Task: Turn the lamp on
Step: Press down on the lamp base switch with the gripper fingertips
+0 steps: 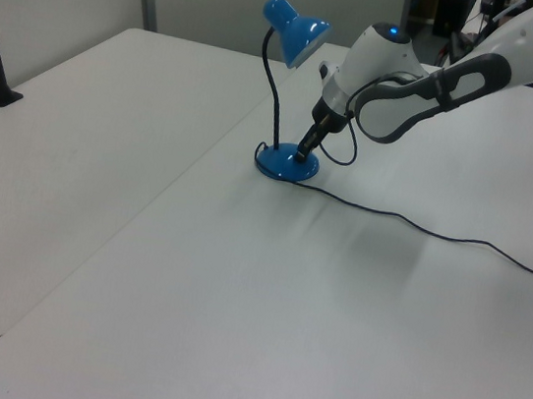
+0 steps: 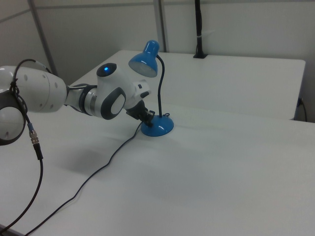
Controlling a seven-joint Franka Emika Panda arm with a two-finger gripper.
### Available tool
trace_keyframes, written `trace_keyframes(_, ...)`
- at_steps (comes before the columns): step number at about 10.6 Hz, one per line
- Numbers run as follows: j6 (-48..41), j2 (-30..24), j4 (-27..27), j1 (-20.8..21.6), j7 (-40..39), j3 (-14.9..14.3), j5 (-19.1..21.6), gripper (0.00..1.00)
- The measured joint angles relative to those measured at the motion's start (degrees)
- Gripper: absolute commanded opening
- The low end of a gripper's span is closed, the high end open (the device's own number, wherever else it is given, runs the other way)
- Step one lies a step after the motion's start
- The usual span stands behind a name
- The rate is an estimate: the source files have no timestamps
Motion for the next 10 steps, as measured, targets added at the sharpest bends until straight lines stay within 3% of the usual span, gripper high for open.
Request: trace_keyframes(10,1.16,-0.31,0.97,-0.34,0.00,-0.55,0.00,0.00)
